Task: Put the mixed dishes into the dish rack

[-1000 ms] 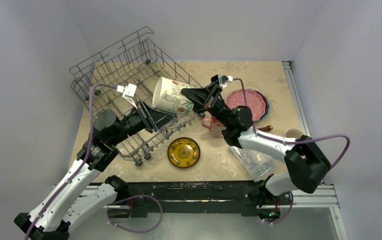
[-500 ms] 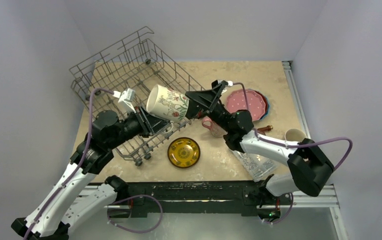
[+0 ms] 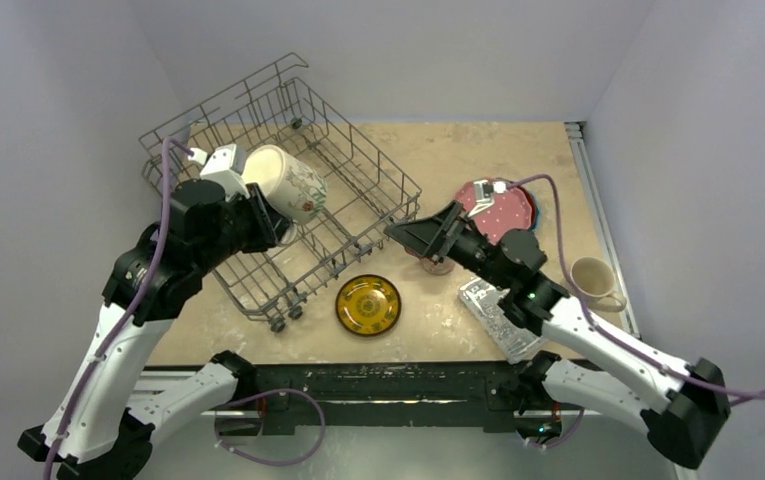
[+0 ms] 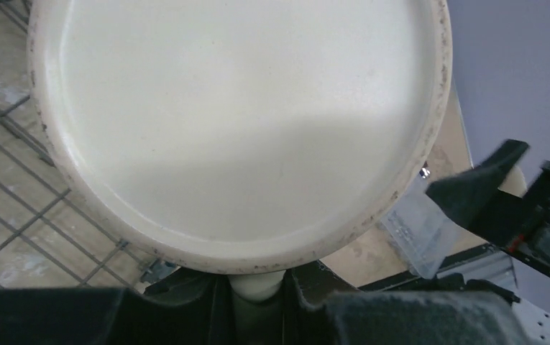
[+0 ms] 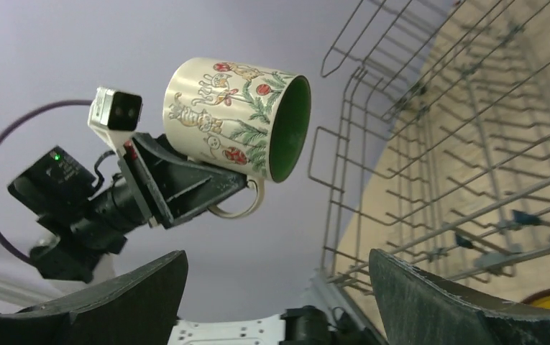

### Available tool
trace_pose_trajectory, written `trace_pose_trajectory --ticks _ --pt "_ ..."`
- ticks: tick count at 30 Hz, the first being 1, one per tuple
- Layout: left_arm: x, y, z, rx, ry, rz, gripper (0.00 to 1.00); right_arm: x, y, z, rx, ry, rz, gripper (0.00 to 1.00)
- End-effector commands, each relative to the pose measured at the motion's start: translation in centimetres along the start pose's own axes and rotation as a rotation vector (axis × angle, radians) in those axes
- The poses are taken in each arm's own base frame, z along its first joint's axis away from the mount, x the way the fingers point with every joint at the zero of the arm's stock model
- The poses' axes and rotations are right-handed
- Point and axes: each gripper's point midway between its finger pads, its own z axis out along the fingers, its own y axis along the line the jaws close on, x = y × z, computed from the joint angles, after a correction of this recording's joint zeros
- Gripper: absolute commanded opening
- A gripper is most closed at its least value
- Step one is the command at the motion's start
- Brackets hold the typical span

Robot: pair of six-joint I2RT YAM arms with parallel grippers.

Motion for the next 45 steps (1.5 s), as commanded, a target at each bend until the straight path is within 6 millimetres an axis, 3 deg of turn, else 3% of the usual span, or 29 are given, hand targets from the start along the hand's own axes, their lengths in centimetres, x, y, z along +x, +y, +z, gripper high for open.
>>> trace_pose_trajectory --ticks 1,5,10,13,19,26,32,36,45 --pt "-5.4 1.7 -1.3 -0.09 -0.167 0.113 0.0 -1.1 -4.7 -4.3 0.269 -0.043 -0.303 0.99" --pt "-6.7 5.4 0.3 -0.244 -0.144 0.129 0.0 -1.8 -5.9 -6.9 0.372 -0.055 -0.399 0.99" --pt "-9.4 10.5 3.2 -0.442 -0.141 0.142 0.0 -2.4 -6.8 -8.5 0.443 -0.08 -0.431 0.99" --pt "-11.6 13.9 4.7 -0.586 -0.163 0.104 0.0 -3.1 -6.4 -8.3 0.454 -0.097 -0.444 0.99" --pt "-14.8 19.0 7.2 -0.741 -0.257 0.029 0.0 -3.9 -4.7 -7.4 0.434 -0.093 -0.473 0.99" --pt "-15.8 24.6 8.4 -0.812 -0.268 -0.041 0.0 -4.4 -3.8 -7.9 0.425 -0.12 -0.483 0.99" --pt "-15.9 27.4 10.3 -0.776 -0.24 -0.047 0.0 -5.3 -4.4 -8.1 0.478 -0.12 -0.566 0.99" --pt "-15.4 29.6 11.3 -0.748 -0.2 -0.08 0.0 -6.0 -3.6 -8.3 0.482 -0.124 -0.618 0.99" --pt "-15.4 32.0 14.1 -0.725 -0.156 -0.027 0.0 -6.1 -3.0 -7.5 0.451 -0.108 -0.677 0.99"
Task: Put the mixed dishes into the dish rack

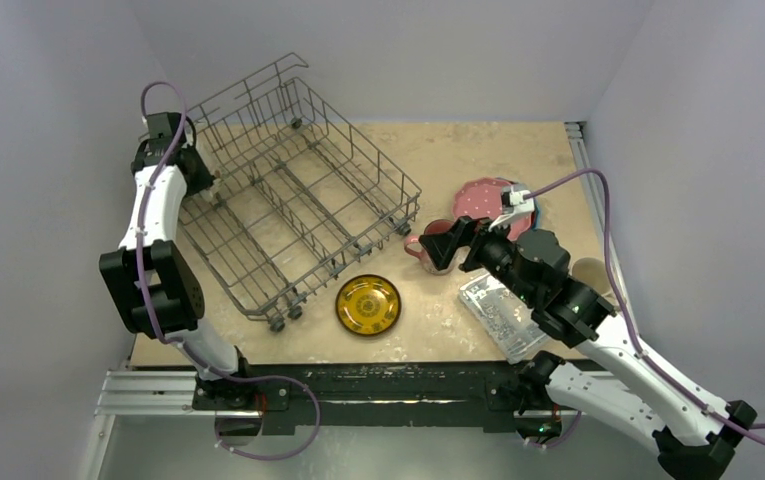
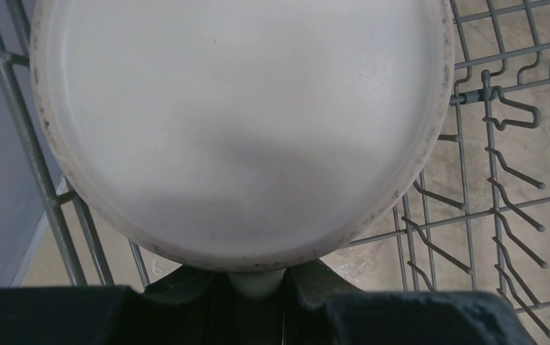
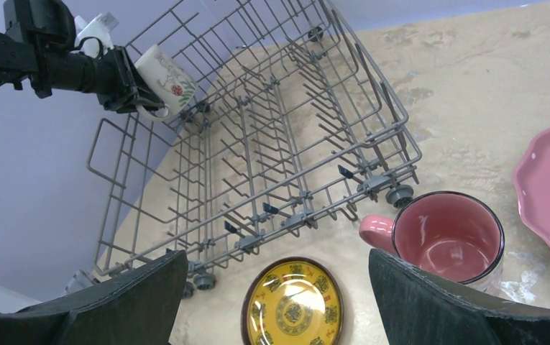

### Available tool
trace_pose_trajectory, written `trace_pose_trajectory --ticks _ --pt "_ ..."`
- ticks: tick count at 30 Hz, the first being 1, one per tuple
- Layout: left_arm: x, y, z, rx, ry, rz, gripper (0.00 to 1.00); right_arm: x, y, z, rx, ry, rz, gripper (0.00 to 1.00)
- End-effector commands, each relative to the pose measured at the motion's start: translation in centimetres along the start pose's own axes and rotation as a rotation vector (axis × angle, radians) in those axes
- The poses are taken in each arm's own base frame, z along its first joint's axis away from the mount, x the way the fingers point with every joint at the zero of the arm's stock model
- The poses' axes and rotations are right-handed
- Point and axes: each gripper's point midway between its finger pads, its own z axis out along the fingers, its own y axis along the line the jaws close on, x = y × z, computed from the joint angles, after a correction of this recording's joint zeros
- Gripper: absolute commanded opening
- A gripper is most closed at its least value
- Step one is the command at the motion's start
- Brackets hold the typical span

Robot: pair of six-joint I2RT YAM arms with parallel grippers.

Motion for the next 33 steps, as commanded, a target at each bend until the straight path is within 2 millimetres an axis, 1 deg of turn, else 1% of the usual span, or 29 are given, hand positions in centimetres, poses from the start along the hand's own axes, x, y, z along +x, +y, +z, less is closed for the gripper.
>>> trace_pose_trajectory --ticks 1,4,6,8,12,15,18,21,23,25,27,31,33 --pt "-8.0 -1.1 -1.3 0.043 -0.272 0.014 0.0 -2.3 1.1 0.1 -0.03 -0.056 -0.048 0.99" --pt "-8.0 -0.1 -0.3 -0.024 -0.269 0.015 0.0 -2.4 1.3 0.1 -0.036 -0.055 -0.058 0.99" --pt "-8.2 0.5 -0.1 -0.064 -0.274 0.01 0.0 -2.4 1.2 0.0 -0.039 -0.063 -0.066 0.99" --pt "-8.7 0.2 -0.6 -0.066 -0.283 0.03 0.0 -2.5 1.2 0.0 -0.036 -0.068 -0.074 0.99" --pt "-9.0 -0.6 -2.5 -0.033 -0.288 0.033 0.0 -2.5 0.9 0.2 -0.024 -0.069 -0.091 0.99" --pt "-8.7 -0.1 -3.8 -0.045 -0.312 0.008 0.0 -2.2 0.5 0.4 -0.014 -0.062 -0.104 0.99" --pt "-8.5 0.7 -4.1 -0.083 -0.32 -0.016 0.0 -2.0 0.6 0.5 -0.019 -0.055 -0.113 0.99" --pt "-8.4 1.1 -3.7 -0.107 -0.295 -0.041 0.0 -2.0 0.5 0.4 -0.015 -0.054 -0.118 0.99" --pt "-8.3 1.2 -4.1 -0.119 -0.271 -0.069 0.0 -2.2 0.4 0.3 -0.012 -0.06 -0.119 0.99" --pt "-8.8 0.9 -4.8 -0.097 -0.3 -0.075 0.0 -2.2 0.3 0.3 -0.006 -0.059 -0.123 0.99" --pt "-9.2 1.2 -5.2 -0.104 -0.333 -0.082 0.0 -2.1 0.2 0.4 0.0 -0.057 -0.124 0.99" --pt "-9.2 2.3 -4.7 -0.159 -0.332 -0.086 0.0 -1.9 0.3 0.7 -0.004 -0.053 -0.123 0.99" --pt "-9.0 2.7 -3.7 -0.185 -0.322 -0.077 0.0 -1.9 0.4 0.8 -0.011 -0.05 -0.12 0.99"
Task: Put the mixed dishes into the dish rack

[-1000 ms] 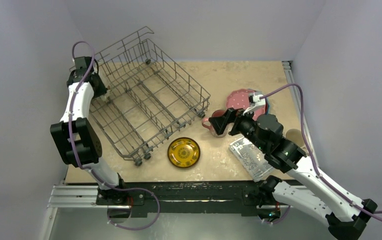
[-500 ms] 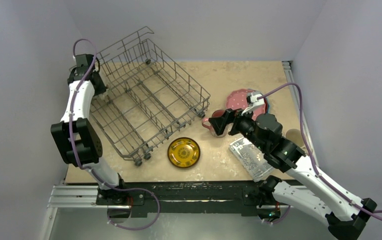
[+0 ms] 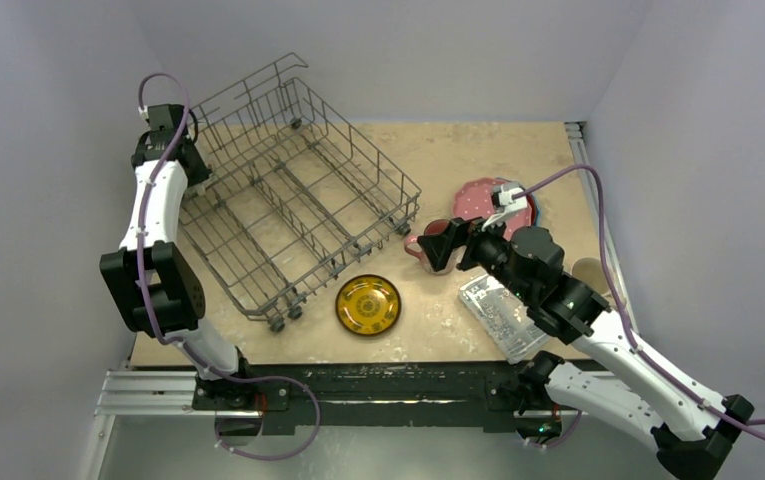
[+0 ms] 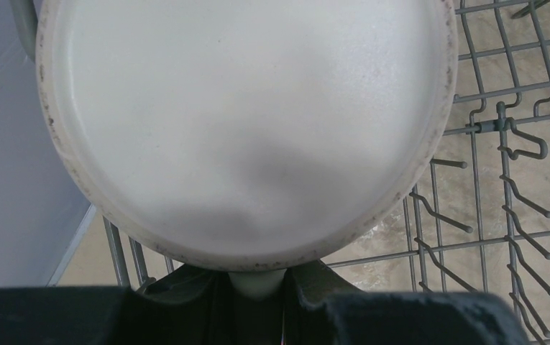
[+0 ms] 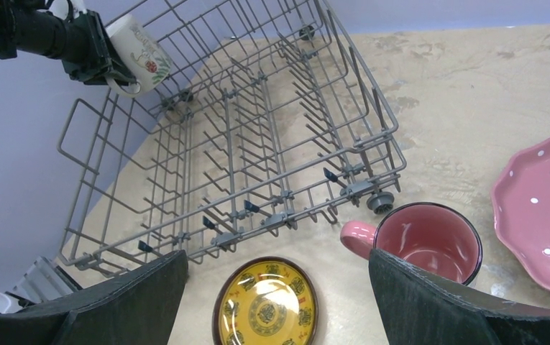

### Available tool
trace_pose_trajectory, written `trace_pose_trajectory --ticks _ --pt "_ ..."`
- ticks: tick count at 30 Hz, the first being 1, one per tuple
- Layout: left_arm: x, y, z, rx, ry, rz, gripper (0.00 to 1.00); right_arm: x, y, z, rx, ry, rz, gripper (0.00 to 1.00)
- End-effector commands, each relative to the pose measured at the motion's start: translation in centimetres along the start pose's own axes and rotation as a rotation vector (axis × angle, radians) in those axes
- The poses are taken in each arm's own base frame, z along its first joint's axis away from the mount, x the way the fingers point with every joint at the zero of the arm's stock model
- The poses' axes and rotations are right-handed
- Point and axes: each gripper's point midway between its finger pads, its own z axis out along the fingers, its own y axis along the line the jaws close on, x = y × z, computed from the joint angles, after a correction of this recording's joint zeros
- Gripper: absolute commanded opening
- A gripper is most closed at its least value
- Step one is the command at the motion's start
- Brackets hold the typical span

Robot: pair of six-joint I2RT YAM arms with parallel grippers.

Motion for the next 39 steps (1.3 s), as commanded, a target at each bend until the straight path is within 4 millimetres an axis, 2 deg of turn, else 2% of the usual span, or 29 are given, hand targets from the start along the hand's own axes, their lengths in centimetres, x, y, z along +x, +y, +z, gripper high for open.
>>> trace_pose_trajectory --ticks 1,6,12,18,24,27,31,35,39 --pt "-7.0 2.4 -1.9 -0.106 -0.248 -0.097 0.0 -2.1 0.8 0.3 -0.021 -0.06 -0.005 0.99" --pt "-5.9 3.3 -0.1 -0.189 -0.195 -0.127 0.0 -1.9 0.9 0.5 -0.022 -0.053 0.001 0.99" --pt "-4.9 1.7 0.5 -0.133 -0.151 -0.178 0.0 -1.7 0.7 0.6 -0.018 -0.049 0.0 0.99" --pt "-5.7 2.1 -2.5 -0.155 -0.21 -0.185 0.0 -1.8 0.6 0.4 -0.013 -0.056 -0.004 0.99" --pt "-6.5 1.7 -7.3 -0.177 -0.297 -0.199 0.0 -1.7 0.5 0.3 -0.011 -0.053 -0.011 0.99" --pt "-5.9 1.5 -9.1 -0.24 -0.314 -0.211 0.0 -1.6 0.5 0.2 -0.015 -0.061 -0.01 0.99" --pt "-4.2 1.6 -11.1 -0.325 -0.246 -0.234 0.0 -1.5 0.3 0.1 -0.011 -0.063 -0.018 0.99" --pt "-2.8 2.3 -11.9 -0.337 -0.217 -0.26 0.0 -1.7 0.2 -0.1 -0.01 -0.074 -0.027 0.99" --pt "-0.6 2.8 -11.3 -0.348 -0.18 -0.265 0.0 -1.8 0.1 -0.4 -0.009 -0.078 -0.033 0.99"
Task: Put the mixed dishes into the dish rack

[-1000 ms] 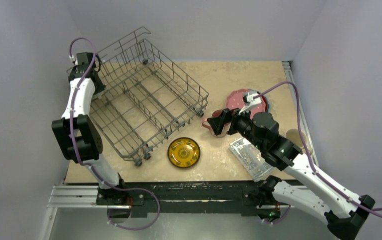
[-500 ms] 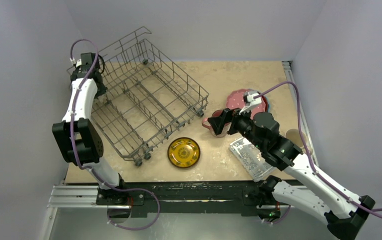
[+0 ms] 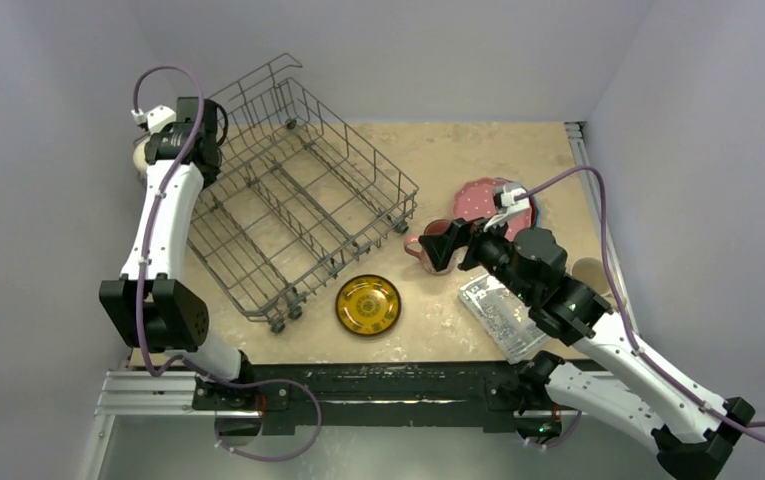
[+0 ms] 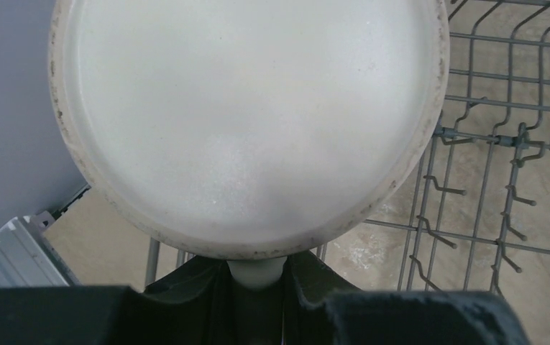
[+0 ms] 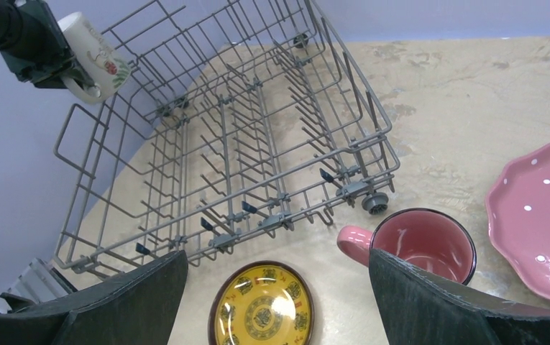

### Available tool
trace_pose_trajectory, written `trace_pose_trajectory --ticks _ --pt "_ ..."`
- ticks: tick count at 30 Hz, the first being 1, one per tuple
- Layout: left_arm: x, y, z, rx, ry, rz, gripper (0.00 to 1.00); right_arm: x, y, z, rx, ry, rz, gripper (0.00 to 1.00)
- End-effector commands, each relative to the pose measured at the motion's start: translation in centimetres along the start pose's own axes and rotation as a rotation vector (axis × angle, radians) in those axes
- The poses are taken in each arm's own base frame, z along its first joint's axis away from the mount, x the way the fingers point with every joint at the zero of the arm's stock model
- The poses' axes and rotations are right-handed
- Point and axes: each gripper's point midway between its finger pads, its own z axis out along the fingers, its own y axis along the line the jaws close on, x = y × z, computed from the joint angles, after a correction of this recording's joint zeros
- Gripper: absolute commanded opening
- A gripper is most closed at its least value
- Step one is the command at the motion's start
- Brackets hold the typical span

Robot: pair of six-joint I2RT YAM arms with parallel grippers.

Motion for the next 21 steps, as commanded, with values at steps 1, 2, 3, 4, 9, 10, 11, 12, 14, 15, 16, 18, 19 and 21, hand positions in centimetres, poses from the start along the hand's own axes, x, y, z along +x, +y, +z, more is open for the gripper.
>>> trace_pose_trajectory --ticks 1,2,3,4,9,10,11,12,14,15,16,18,19,21 --pt "-1.6 2.7 -1.4 -0.065 -0.094 -0.119 0.0 -1.6 0.1 -0.4 -0.005 -0.066 -0.02 0.99" --pt "-1.3 2.6 -1.1 -0.069 -0.084 -0.113 0.0 -1.6 0.1 -0.4 -0.005 -0.066 -0.019 0.99" --pt "-1.0 2.4 -0.7 -0.078 -0.071 -0.105 0.0 -1.5 0.1 -0.4 -0.006 -0.066 -0.019 0.99" --pt "-0.7 2.2 -0.4 -0.084 -0.059 -0.094 0.0 -1.6 0.1 -0.5 -0.008 -0.067 -0.018 0.99" --pt "-0.6 1.1 0.9 -0.103 -0.033 -0.035 0.0 -1.5 0.2 -0.5 -0.015 -0.072 -0.012 0.99" --pt "-0.6 1.0 1.1 -0.11 -0.032 -0.025 0.0 -1.4 0.3 -0.5 -0.017 -0.071 -0.009 0.99" --pt "-0.5 1.0 1.3 -0.124 -0.025 -0.015 0.0 -1.4 0.3 -0.5 -0.019 -0.071 -0.008 0.99" --pt "-0.4 1.0 1.4 -0.132 -0.019 -0.016 0.0 -1.4 0.3 -0.5 -0.019 -0.068 -0.008 0.99" --pt "0.0 0.8 1.8 -0.139 -0.004 0.003 0.0 -1.3 0.2 -0.4 -0.018 -0.065 -0.009 0.99" --pt "0.3 0.7 1.9 -0.146 0.005 0.008 0.0 -1.2 0.3 -0.4 -0.018 -0.066 -0.009 0.99" --pt "0.6 0.8 2.0 -0.156 0.012 0.006 0.0 -1.2 0.2 -0.3 -0.017 -0.064 -0.01 0.99" --pt "1.3 1.0 2.4 -0.177 0.029 0.006 0.0 -1.2 0.1 -0.3 -0.013 -0.063 -0.012 0.99" --pt "1.5 1.1 2.4 -0.186 0.035 -0.002 0.0 -1.3 0.2 -0.3 -0.014 -0.067 -0.012 0.99" --pt "2.3 1.3 2.7 -0.203 0.049 -0.01 0.0 -1.3 0.3 -0.2 -0.018 -0.066 -0.016 0.99"
